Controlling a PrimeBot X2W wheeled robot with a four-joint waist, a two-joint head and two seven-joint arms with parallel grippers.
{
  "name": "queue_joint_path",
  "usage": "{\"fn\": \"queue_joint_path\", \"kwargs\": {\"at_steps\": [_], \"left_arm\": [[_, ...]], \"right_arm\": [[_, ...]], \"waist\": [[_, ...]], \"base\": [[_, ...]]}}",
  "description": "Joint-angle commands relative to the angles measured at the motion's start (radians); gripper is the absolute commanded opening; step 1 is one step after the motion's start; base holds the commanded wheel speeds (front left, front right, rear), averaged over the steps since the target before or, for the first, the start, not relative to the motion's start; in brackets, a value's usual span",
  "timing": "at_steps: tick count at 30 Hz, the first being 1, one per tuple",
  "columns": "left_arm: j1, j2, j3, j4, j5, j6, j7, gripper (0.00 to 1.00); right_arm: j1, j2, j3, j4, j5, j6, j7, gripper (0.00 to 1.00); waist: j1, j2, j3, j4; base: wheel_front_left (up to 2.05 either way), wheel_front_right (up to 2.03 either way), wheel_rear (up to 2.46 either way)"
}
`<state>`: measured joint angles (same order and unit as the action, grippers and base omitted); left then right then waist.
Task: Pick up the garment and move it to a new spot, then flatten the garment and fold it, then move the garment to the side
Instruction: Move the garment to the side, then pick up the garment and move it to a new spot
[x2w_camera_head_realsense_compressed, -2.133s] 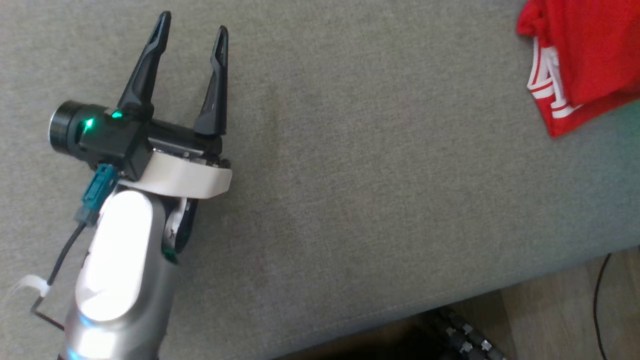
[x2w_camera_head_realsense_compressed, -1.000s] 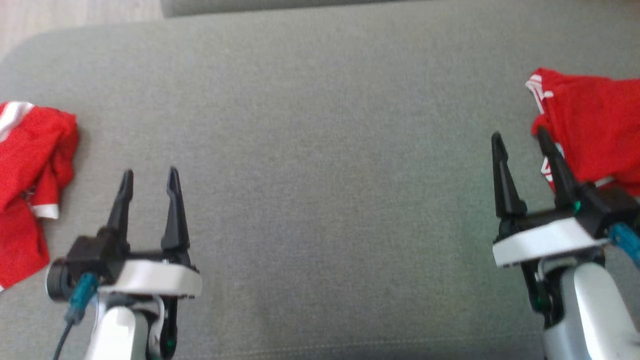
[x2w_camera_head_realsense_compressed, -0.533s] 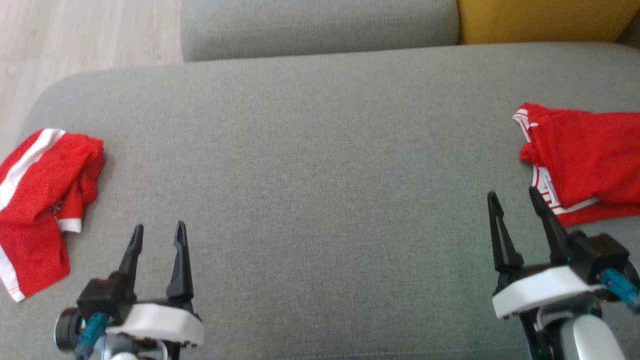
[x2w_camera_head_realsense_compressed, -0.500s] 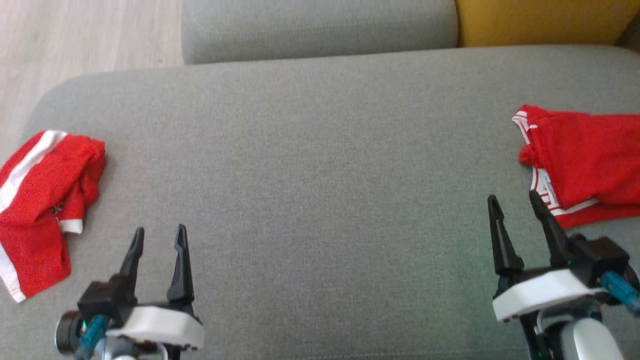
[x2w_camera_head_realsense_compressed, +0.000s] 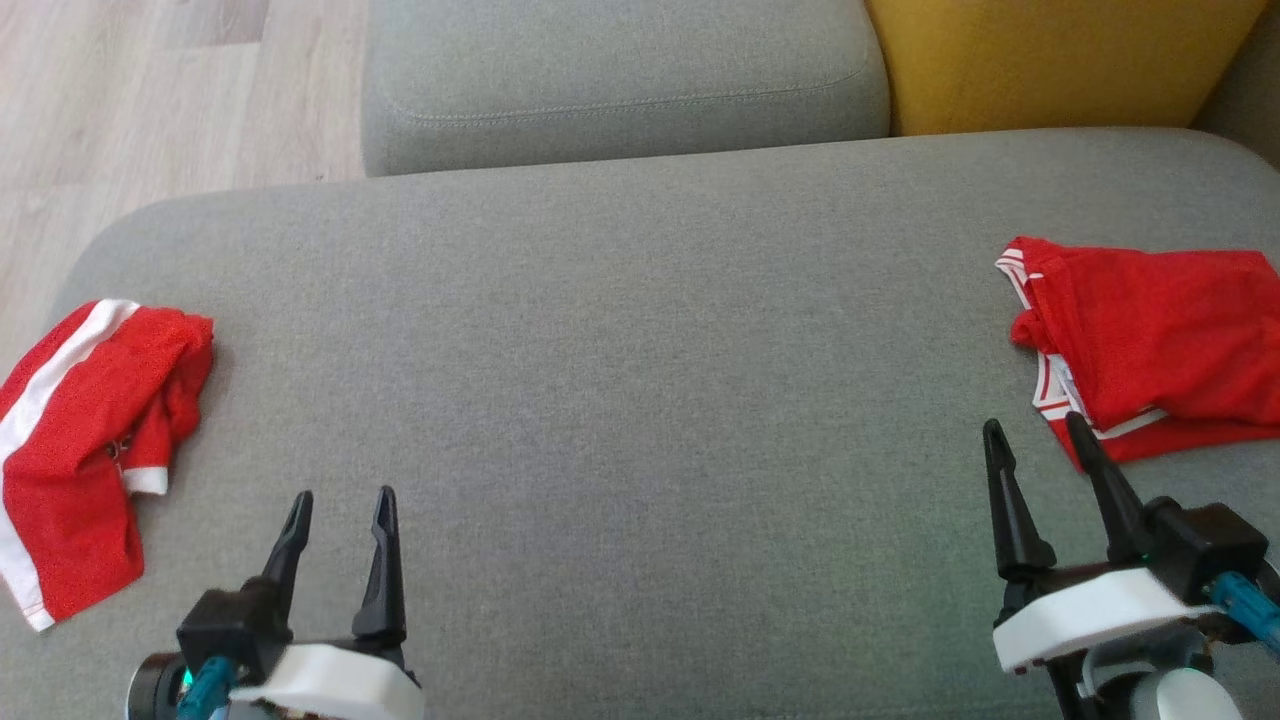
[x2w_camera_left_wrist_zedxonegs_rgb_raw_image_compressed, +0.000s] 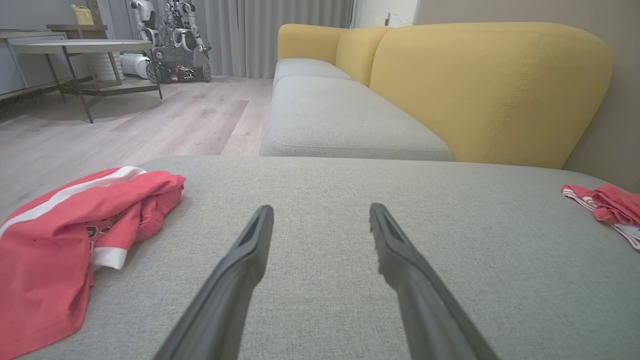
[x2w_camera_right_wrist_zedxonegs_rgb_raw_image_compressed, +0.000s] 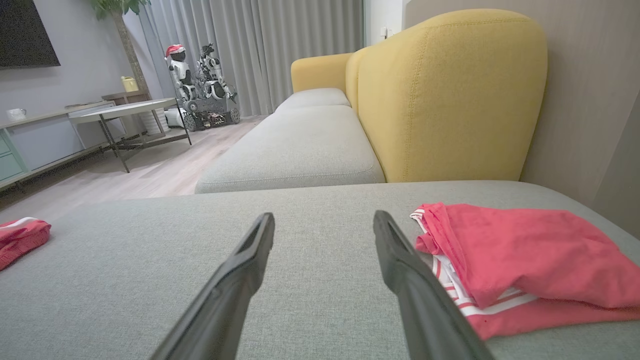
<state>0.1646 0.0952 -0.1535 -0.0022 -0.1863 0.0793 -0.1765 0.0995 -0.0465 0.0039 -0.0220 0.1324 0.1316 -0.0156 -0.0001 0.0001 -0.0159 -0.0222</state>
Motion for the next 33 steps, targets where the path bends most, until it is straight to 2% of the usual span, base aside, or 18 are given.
{"fn": "queue_joint_path", "kwargs": {"at_steps": [1,26,30,33], "left_arm": [[-0.014,0.013,0.025,-0.043,0.002,0.008,0.001,1.00],[-0.010,0.020,0.008,-0.052,-0.005,0.027,-0.005,1.00],[-0.022,0.022,0.004,-0.049,-0.007,0.025,-0.006,1.00],[-0.045,0.022,-0.004,-0.042,-0.005,0.021,-0.009,1.00]], "right_arm": [[-0.014,-0.004,0.024,-0.043,0.005,-0.001,0.004,1.00],[-0.004,-0.004,0.015,-0.048,0.011,-0.001,0.010,1.00],[-0.006,-0.004,0.011,-0.049,0.015,-0.001,0.010,1.00],[0.000,-0.004,-0.003,-0.056,0.019,-0.001,0.008,1.00]], "waist": [[0.0001,-0.0001,-0.003,-0.002],[0.0001,-0.0001,0.000,0.002],[0.0001,-0.0001,0.004,0.020],[0.0001,-0.0001,0.006,0.059]], "base": [[0.00,0.00,0.00],[0.00,0.00,0.00],[0.00,0.00,0.00],[0.00,0.00,0.00]]}}
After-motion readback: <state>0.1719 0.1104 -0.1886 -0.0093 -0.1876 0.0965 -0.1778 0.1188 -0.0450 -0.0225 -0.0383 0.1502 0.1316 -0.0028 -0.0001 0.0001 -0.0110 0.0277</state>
